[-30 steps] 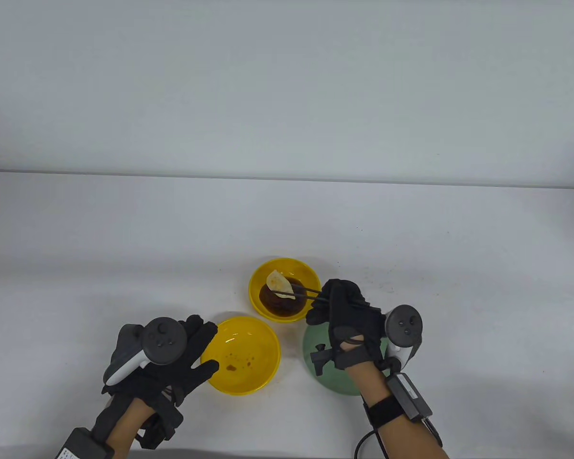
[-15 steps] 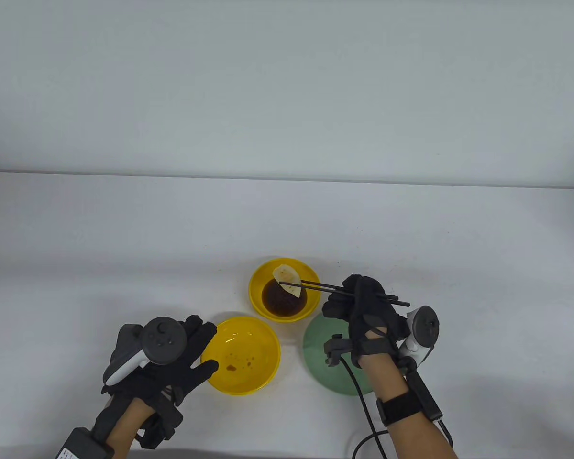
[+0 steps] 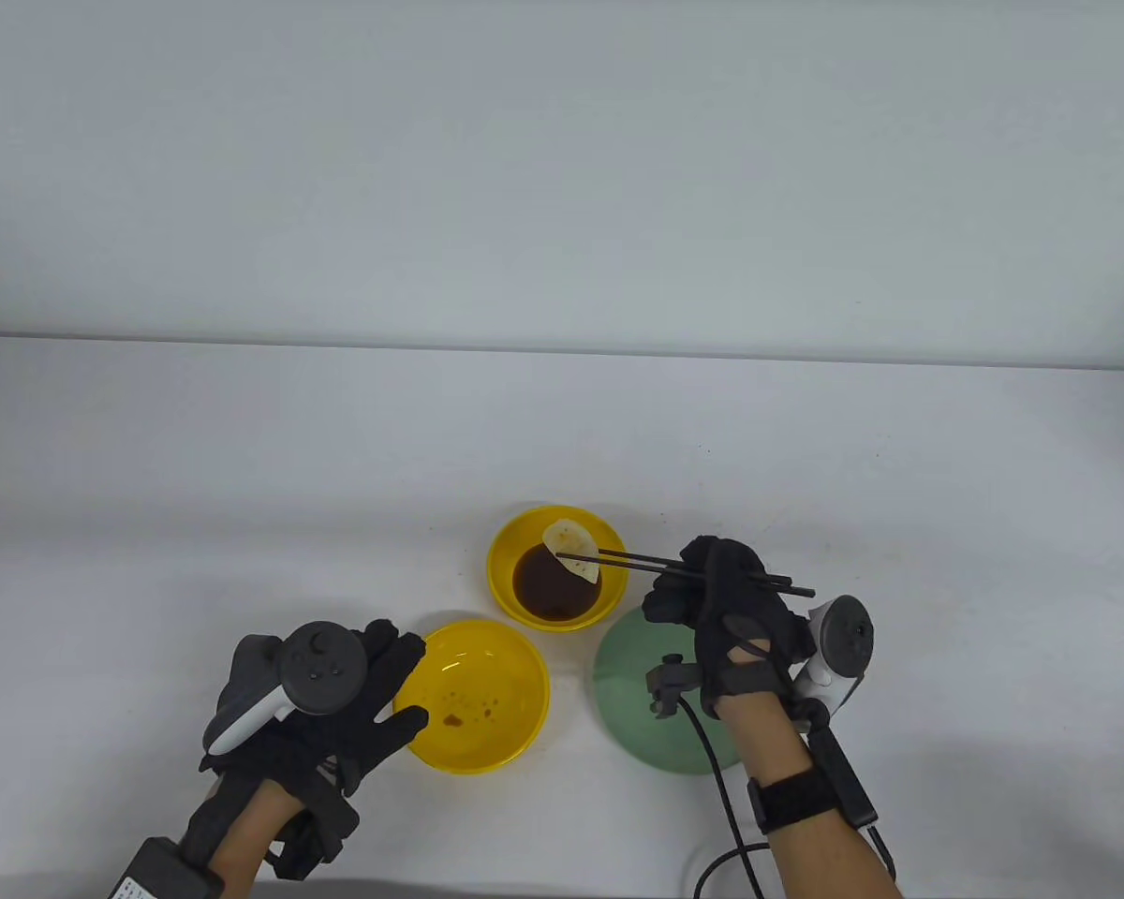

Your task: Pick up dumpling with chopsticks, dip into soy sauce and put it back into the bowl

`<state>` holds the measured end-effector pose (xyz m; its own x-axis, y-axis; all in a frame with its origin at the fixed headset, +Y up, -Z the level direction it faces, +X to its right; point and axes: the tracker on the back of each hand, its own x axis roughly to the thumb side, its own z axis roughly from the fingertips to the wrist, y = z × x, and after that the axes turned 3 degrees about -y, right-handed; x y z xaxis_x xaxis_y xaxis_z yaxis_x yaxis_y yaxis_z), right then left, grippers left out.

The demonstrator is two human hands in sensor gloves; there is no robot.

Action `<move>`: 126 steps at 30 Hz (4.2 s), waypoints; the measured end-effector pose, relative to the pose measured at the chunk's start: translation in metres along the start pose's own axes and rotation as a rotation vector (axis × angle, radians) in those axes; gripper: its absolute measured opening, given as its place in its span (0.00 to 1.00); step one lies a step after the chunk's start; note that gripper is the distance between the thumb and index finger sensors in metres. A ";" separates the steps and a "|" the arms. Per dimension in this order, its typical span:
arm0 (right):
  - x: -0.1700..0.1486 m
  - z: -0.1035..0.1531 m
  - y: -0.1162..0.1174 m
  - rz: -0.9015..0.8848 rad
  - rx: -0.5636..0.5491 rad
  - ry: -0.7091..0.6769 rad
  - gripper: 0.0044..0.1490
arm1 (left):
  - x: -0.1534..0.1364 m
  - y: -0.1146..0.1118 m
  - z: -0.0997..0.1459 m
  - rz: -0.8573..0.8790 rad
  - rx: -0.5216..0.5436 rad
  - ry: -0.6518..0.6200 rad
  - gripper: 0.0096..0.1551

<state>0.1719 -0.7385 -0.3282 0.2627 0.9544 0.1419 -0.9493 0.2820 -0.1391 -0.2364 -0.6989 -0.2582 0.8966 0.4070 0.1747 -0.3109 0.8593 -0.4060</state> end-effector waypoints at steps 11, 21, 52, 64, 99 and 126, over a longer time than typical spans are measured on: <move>0.012 0.032 0.049 0.177 0.410 -0.043 0.24 | -0.001 0.000 0.001 0.015 0.010 -0.014 0.49; -0.005 0.059 0.093 0.568 0.620 -0.302 0.24 | -0.002 -0.001 0.000 0.006 0.000 0.000 0.48; 0.085 0.027 0.003 0.455 0.485 -0.095 0.28 | -0.003 0.001 0.002 0.002 -0.004 0.016 0.48; 0.051 0.056 0.063 1.846 0.454 -0.422 0.27 | -0.004 -0.002 0.000 -0.001 -0.020 0.026 0.48; 0.027 0.074 0.087 1.937 0.675 -0.400 0.38 | 0.000 0.000 0.001 0.013 -0.015 0.004 0.48; 0.054 0.071 0.040 1.210 0.873 -0.242 0.60 | 0.017 0.008 0.010 0.047 0.108 -0.169 0.50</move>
<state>0.1364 -0.6823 -0.2565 -0.6809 0.4981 0.5369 -0.3904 -0.8671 0.3095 -0.2266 -0.6825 -0.2495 0.8175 0.4856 0.3097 -0.3910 0.8628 -0.3205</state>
